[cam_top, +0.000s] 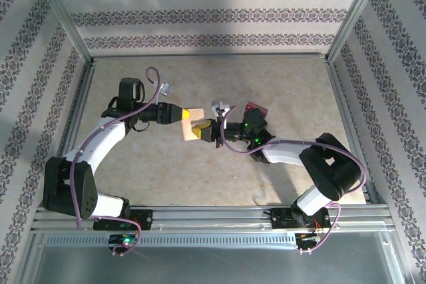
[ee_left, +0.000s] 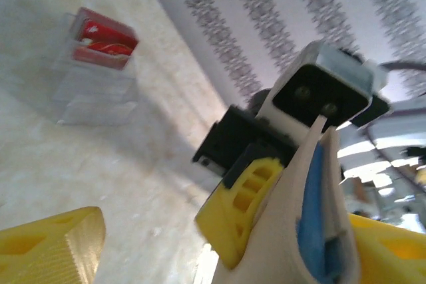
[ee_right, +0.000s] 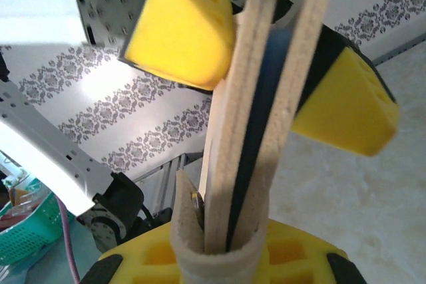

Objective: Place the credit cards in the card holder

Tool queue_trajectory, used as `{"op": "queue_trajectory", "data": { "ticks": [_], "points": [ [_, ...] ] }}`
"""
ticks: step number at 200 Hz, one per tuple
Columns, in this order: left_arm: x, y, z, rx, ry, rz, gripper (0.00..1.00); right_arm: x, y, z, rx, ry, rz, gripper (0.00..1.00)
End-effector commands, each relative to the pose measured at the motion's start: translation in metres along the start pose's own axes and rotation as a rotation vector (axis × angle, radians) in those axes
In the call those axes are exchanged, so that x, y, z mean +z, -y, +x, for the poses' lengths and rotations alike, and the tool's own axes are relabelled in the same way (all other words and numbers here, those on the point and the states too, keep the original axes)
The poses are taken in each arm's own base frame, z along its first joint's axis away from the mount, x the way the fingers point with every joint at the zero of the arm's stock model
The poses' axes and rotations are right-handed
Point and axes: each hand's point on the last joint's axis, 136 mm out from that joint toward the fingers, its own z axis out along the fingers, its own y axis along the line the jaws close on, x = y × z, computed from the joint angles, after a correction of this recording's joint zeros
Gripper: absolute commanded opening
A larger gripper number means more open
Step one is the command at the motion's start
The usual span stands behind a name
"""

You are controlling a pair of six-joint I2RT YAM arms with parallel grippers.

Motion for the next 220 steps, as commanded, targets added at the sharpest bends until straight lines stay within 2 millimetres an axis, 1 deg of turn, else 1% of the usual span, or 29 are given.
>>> {"op": "queue_trajectory", "data": {
  "ticks": [1, 18, 34, 42, 72, 75, 87, 100, 106, 114, 119, 121, 125, 130, 146, 158, 179, 197, 209, 220],
  "points": [
    [-0.004, 0.04, -0.017, 0.111, 0.043, 0.159, 0.73, 0.01, -0.015, -0.019, -0.063, 0.047, -0.067, 0.0],
    [-0.004, 0.038, -0.013, 0.096, 0.031, 0.154, 0.57, 0.011, -0.011, -0.021, -0.044, 0.06, -0.054, 0.0],
    [-0.004, 0.038, -0.011, 0.109, 0.032, 0.154, 0.49, 0.011, -0.009, -0.019, -0.041, 0.059, -0.055, 0.0],
    [-0.004, 0.038, -0.01, 0.117, 0.033, 0.153, 0.43, 0.011, -0.006, -0.019, -0.039, 0.061, -0.046, 0.0],
    [-0.005, 0.033, -0.012, 0.102, 0.034, 0.13, 0.0, 0.01, 0.007, -0.02, -0.001, 0.081, -0.003, 0.0],
    [-0.005, 0.033, -0.012, 0.104, 0.034, 0.129, 0.0, 0.009, 0.008, -0.02, 0.0, 0.083, 0.003, 0.01],
    [-0.005, 0.032, -0.013, 0.116, 0.037, 0.119, 0.0, 0.006, 0.013, -0.016, -0.002, 0.086, 0.035, 0.13],
    [-0.007, 0.026, -0.014, 0.115, 0.05, 0.088, 0.0, 0.003, 0.023, -0.013, 0.011, 0.088, 0.093, 0.31],
    [-0.008, 0.021, -0.016, 0.101, 0.057, 0.061, 0.0, 0.0, 0.03, -0.012, 0.026, 0.092, 0.135, 0.39],
    [-0.011, 0.015, -0.021, 0.097, 0.068, 0.012, 0.0, -0.004, 0.033, -0.011, 0.038, 0.091, 0.176, 0.44],
    [-0.012, 0.006, -0.018, 0.069, 0.06, -0.039, 0.0, -0.006, 0.033, -0.01, 0.038, 0.09, 0.199, 0.48],
    [-0.012, 0.006, -0.021, 0.089, 0.064, -0.059, 0.0, -0.008, 0.035, -0.008, 0.044, 0.084, 0.214, 0.5],
    [-0.014, -0.002, -0.018, 0.077, 0.05, -0.114, 0.0, -0.01, 0.037, -0.006, 0.051, 0.075, 0.242, 0.53],
    [-0.016, -0.009, -0.017, 0.103, 0.036, -0.175, 0.0, -0.013, 0.039, -0.003, 0.053, 0.061, 0.284, 0.55],
    [-0.021, -0.026, -0.012, 0.172, -0.008, -0.31, 0.0, -0.026, 0.05, 0.008, 0.06, 0.003, 0.443, 0.57],
    [-0.025, -0.041, -0.015, 0.147, 0.006, -0.399, 0.0, -0.037, 0.054, 0.011, 0.082, -0.018, 0.555, 0.56],
    [-0.025, -0.044, -0.018, 0.112, 0.022, -0.41, 0.0, -0.051, 0.051, 0.001, 0.083, -0.024, 0.739, 0.54],
    [-0.023, -0.049, -0.017, 0.11, 0.028, -0.421, 0.0, -0.056, 0.051, -0.007, 0.1, -0.005, 0.858, 0.5],
    [-0.023, -0.058, -0.014, 0.115, 0.019, -0.463, 0.0, -0.059, 0.056, -0.013, 0.155, 0.016, 0.925, 0.46],
    [-0.026, -0.068, -0.014, 0.109, 0.02, -0.524, 0.0, -0.06, 0.06, -0.012, 0.209, 0.012, 0.98, 0.45]
  ]
}}
